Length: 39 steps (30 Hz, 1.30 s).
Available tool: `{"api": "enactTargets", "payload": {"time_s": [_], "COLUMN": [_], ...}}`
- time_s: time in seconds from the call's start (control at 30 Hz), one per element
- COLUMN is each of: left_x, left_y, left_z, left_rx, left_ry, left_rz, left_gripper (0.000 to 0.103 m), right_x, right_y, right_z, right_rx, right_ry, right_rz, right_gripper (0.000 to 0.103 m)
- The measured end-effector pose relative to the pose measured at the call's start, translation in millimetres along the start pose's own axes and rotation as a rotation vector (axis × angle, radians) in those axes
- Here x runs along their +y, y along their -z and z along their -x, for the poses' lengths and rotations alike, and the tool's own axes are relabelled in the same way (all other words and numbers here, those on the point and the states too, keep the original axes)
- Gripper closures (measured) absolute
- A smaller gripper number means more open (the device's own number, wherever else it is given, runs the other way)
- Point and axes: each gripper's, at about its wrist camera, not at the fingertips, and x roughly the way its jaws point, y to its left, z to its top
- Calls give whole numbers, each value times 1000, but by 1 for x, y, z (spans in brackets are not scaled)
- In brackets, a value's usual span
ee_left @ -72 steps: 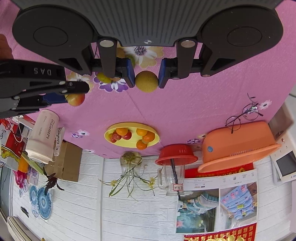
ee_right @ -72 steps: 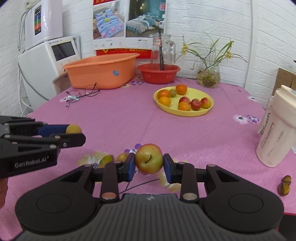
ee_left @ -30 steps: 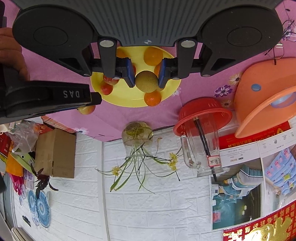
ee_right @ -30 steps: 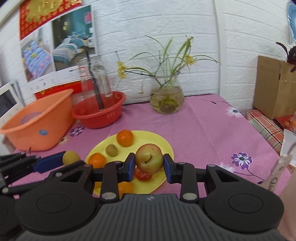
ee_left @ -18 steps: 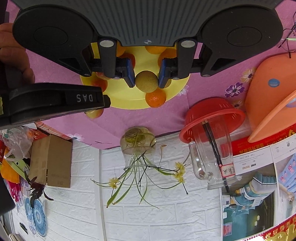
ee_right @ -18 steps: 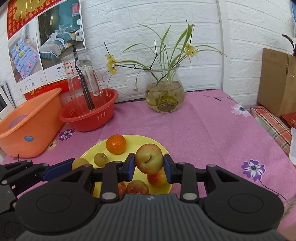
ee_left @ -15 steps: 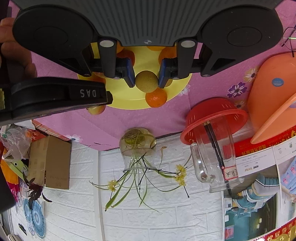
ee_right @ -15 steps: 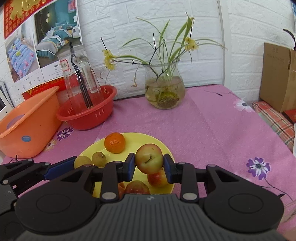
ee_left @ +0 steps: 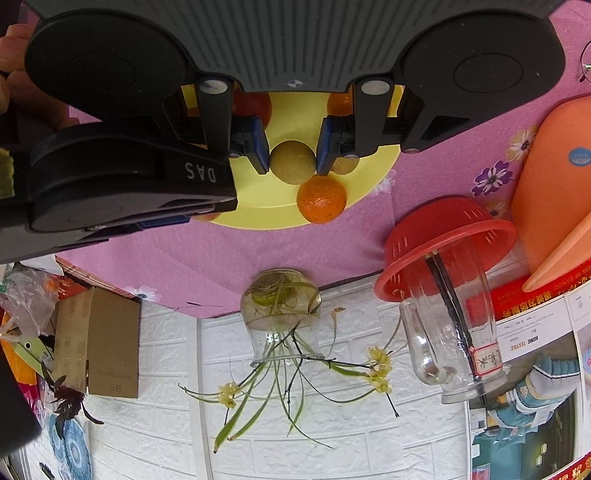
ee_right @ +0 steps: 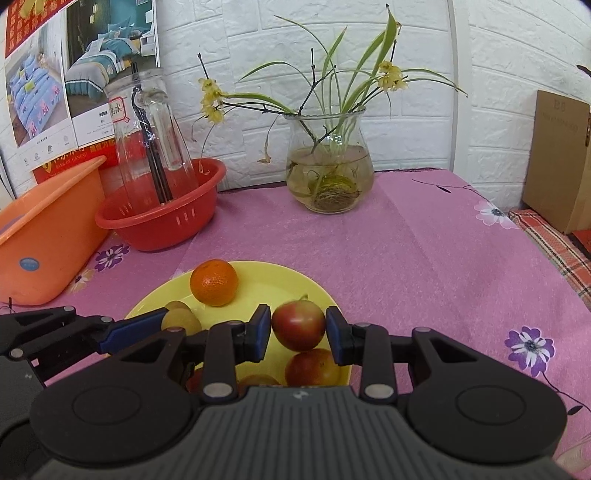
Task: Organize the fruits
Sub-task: 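Lower both plums onto the yellow plate and open both grippers, then move both grippers back over the plum pile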
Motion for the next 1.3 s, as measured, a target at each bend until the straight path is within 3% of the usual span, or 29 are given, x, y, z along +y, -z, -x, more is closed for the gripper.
{"api": "enactTargets", "payload": {"time_s": [0.3,0.57,0.97,1.1,1.3], "left_x": [3,19,40,37,34], "left_y": [-3,-10,-4,7,26], "left_z": [5,37,115,152,203], "left_rx": [-15,-77,-133,-167,-194], "left_ry": [-19,-60,-109,-113,-100], "left_rz": [7,49,86,67,69], "left_gripper": [76,70,62,50,48], "right_x": [-4,-3,27,34,48], "right_y": [-2,-9,-1,6,21], "right_z": [7,36,107,140,185], "right_rx": [-40,-98,-158,-176,-209], "right_ry": [5,19,-73,-109,-139], "right_rz": [-29,-52,47,91,161], "right_gripper": [31,31,31,31,31]}}
